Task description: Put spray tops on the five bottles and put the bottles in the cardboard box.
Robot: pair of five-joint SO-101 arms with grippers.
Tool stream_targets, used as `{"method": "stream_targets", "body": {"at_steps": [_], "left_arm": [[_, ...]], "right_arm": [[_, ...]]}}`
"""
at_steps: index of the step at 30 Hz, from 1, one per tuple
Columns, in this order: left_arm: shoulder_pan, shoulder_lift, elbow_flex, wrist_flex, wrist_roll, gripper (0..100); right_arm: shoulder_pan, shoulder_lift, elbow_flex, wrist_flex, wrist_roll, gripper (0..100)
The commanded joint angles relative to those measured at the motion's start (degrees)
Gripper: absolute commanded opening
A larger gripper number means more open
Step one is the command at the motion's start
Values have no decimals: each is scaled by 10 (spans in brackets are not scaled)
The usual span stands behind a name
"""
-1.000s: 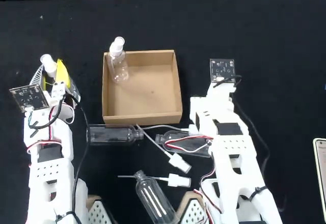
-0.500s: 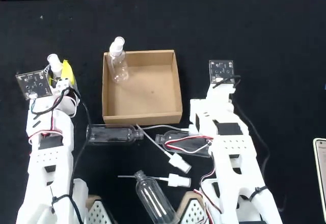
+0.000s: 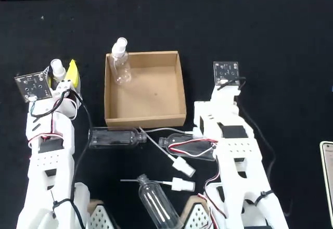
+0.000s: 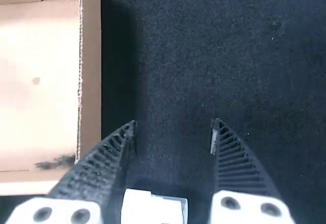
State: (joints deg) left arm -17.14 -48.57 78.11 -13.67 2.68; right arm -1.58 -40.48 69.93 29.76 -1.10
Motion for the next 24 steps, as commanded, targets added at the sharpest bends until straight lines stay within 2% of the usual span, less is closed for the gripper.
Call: {"method": "stream_targets", "body": {"at_steps": [1, 4, 6, 12, 14, 17, 24], "left_arm": [[-4, -8, -36, -12, -3, 209], [-4, -15, -44, -11, -4, 209], [-3, -40, -49, 23, -4, 209], [-8, -175, -119, 265, -7, 220], [-15, -202, -128, 321, -7, 263], [-31, -214, -123, 357, -7, 314], [-54, -218, -42, 360, -8, 309]], "right_arm": [[-7, -30, -26, 4, 3, 208], [-7, -30, -26, 4, 3, 208], [-7, -30, -26, 4, 3, 208], [-7, -30, -25, 4, 3, 208], [-7, -30, -25, 4, 3, 208], [-7, -30, -25, 4, 3, 208], [-7, -30, -25, 4, 3, 208]]}}
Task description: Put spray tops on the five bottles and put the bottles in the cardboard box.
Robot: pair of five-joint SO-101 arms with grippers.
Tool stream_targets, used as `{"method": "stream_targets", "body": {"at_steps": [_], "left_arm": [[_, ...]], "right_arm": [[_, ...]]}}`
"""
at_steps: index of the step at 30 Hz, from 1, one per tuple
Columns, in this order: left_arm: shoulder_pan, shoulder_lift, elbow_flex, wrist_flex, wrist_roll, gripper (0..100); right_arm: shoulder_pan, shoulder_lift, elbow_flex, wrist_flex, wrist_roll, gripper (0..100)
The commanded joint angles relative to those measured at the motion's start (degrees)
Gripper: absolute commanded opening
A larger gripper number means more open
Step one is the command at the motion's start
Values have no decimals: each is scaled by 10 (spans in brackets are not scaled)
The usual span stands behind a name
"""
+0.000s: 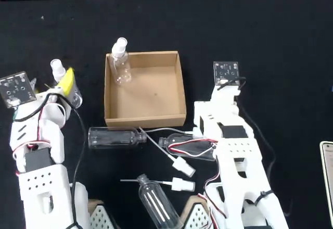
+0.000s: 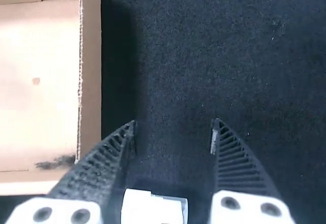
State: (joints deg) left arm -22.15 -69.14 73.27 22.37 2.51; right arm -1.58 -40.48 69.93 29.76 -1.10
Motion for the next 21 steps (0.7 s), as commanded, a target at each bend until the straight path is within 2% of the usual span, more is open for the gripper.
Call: {"method": "stream_targets", "body": {"at_steps": [1, 7, 9, 15, 21], "left_arm": [[-2, -12, 15, -1, -6, 309], [0, -12, 116, -171, -6, 295], [0, -12, 148, -205, -6, 296], [-27, -7, 182, -263, -6, 297], [-28, -5, 184, -272, -6, 298]], "right_arm": [[-7, -30, -25, 4, 3, 208], [-7, -29, -25, 4, 3, 208], [-7, -29, -25, 4, 3, 208], [-7, -28, -25, 4, 3, 208], [-6, -29, -25, 4, 3, 208]]}}
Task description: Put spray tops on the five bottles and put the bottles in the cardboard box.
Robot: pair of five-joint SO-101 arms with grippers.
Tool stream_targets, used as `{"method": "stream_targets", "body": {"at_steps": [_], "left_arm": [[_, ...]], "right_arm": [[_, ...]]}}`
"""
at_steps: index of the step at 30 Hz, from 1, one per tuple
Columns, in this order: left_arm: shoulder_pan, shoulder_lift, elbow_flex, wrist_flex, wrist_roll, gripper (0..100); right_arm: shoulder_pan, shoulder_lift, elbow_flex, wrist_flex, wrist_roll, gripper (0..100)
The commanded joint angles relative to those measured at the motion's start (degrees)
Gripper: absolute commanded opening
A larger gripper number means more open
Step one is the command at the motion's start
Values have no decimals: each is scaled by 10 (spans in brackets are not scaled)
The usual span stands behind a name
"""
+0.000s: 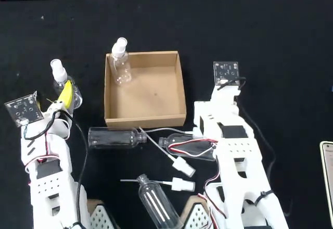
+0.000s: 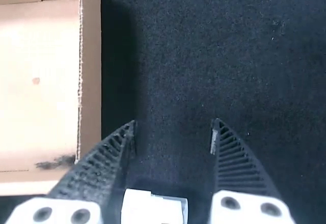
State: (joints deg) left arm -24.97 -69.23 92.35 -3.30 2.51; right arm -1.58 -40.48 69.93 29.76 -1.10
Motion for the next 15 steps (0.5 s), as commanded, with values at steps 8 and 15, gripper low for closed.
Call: {"method": "stream_targets", "body": {"at_steps": [8, 15], "left_arm": [[13, -4, -8, -16, -15, 297], [12, -4, -12, -17, -49, 296]], "right_arm": [[-6, -27, -24, 4, 3, 208], [-6, -27, -24, 4, 3, 208]]}}
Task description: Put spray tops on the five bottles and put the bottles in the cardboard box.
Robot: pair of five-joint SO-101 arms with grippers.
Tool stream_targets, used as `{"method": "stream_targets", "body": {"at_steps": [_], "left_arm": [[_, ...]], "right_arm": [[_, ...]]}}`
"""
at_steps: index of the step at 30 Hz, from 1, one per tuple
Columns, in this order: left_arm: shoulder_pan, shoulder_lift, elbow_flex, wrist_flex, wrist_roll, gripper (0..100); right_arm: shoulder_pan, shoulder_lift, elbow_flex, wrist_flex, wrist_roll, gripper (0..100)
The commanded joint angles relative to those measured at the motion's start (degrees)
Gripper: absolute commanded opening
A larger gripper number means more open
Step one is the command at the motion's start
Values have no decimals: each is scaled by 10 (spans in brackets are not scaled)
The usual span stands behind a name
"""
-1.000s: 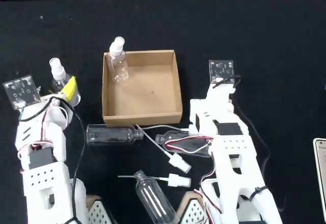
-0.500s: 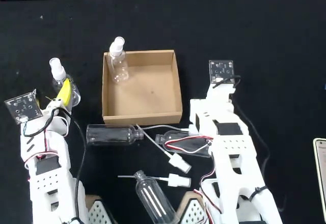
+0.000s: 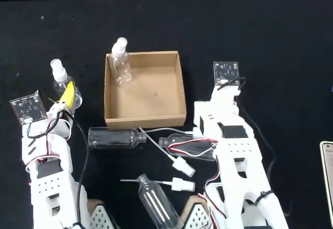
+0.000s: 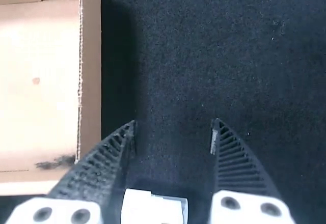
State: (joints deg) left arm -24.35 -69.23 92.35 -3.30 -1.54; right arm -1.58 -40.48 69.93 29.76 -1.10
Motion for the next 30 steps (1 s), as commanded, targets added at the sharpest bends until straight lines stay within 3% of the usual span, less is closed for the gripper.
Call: {"method": "stream_targets", "body": {"at_steps": [1, 6, 14, 20, 30], "left_arm": [[7, -4, -12, -17, -6, 296], [19, 12, -4, -70, -4, 296], [18, 151, -65, -75, -4, 296], [21, 215, -50, -202, -4, 296], [18, 337, -81, -265, -4, 295]], "right_arm": [[-6, -27, -24, 4, 3, 208], [-7, -27, -23, 4, 3, 208], [-7, -29, -17, 1, 3, 208], [-7, -29, -17, 1, 3, 208], [-7, -29, -17, 0, 3, 208]]}}
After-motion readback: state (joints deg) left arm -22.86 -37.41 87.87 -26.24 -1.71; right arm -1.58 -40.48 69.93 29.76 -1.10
